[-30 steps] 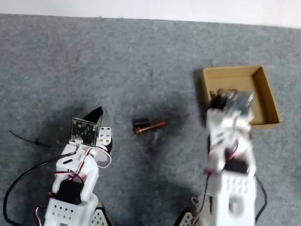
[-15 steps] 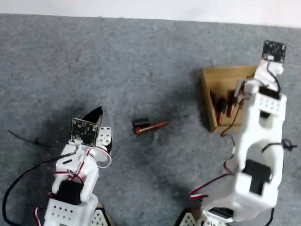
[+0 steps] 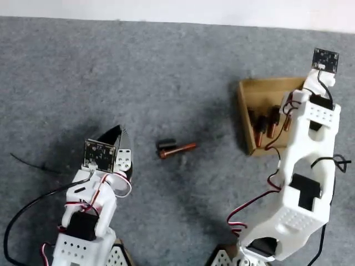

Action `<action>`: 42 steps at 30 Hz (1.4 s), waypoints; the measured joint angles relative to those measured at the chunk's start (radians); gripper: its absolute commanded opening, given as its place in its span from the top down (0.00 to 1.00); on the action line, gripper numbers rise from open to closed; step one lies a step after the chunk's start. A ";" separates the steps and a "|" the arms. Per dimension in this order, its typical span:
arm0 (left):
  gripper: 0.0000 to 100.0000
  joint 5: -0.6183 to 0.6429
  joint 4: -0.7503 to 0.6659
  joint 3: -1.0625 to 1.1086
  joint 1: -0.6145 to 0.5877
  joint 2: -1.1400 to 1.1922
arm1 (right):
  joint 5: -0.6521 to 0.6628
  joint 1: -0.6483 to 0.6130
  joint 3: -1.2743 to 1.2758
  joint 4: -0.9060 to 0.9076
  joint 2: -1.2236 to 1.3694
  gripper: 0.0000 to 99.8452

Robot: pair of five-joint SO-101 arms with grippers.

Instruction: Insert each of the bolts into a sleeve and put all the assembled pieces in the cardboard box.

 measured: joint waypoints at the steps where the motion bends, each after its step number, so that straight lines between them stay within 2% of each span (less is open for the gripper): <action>1: 0.99 0.000 -0.002 0.000 0.000 0.000 | 0.000 -0.002 0.000 0.009 0.000 0.82; 10: 0.99 0.000 -0.003 0.000 0.000 0.000 | 0.000 0.000 -0.021 0.066 -0.002 0.80; 16: 0.99 0.000 -0.006 0.000 -0.002 0.000 | -0.002 -0.026 -0.021 0.204 -0.002 0.80; 20: 0.99 0.000 -0.006 0.000 -0.002 0.000 | -0.002 -0.114 -0.021 0.256 -0.051 0.80; 26: 0.99 0.000 -0.006 0.000 -0.002 0.000 | -0.002 -0.273 0.051 0.265 -0.310 0.80; 34: 0.99 0.000 -0.006 0.000 0.000 0.000 | -0.002 -0.574 0.400 0.252 -0.661 0.80; 42: 0.99 0.000 -0.006 0.000 -0.084 0.000 | 0.038 -0.781 0.738 0.057 -0.804 0.80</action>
